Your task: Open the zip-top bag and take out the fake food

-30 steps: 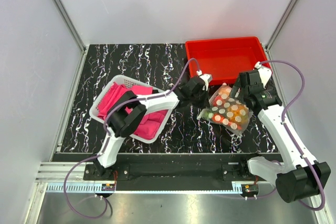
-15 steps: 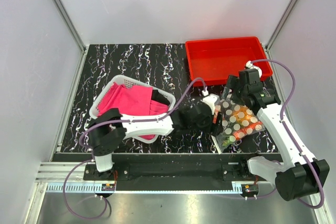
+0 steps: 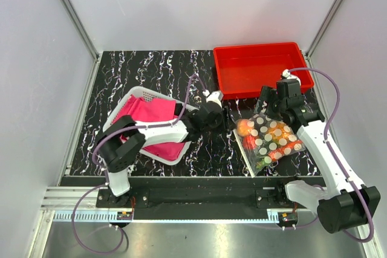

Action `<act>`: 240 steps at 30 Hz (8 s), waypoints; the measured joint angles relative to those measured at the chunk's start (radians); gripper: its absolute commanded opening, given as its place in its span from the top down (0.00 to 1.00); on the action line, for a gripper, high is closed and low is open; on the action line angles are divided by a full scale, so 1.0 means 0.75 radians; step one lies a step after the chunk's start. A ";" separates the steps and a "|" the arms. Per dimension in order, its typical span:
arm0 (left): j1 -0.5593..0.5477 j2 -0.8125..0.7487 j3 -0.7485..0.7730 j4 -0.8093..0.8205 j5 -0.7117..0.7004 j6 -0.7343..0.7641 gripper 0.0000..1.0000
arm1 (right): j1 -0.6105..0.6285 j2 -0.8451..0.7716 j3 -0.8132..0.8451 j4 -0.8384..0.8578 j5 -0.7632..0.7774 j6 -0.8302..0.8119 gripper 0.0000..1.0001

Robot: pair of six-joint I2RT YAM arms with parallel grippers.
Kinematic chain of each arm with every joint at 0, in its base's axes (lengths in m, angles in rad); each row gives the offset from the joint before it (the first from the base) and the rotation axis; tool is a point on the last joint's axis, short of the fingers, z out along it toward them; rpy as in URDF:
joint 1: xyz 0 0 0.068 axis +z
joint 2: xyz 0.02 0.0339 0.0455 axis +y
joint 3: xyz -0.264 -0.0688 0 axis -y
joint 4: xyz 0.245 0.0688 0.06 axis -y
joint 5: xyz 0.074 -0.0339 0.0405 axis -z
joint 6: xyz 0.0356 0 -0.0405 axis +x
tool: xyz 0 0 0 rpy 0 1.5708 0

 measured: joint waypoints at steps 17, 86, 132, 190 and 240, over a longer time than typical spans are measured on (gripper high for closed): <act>0.004 0.301 -0.039 0.387 0.201 -0.192 0.54 | 0.000 -0.030 -0.008 0.017 -0.014 -0.037 0.01; 0.336 -0.100 0.924 -1.251 1.243 1.674 1.00 | 0.000 -0.462 -0.371 0.817 -0.925 -0.418 0.02; 0.198 -0.172 0.780 -0.991 1.061 1.447 1.00 | 0.001 -0.468 -0.461 0.989 -1.325 -0.326 0.47; 0.114 -0.296 0.665 -0.690 0.947 1.291 0.72 | 0.001 -0.421 -0.401 0.910 -1.395 -0.376 1.00; 0.199 -1.150 -0.433 -0.600 0.720 0.785 1.00 | 0.009 -0.379 -0.441 0.869 -0.744 -0.253 1.00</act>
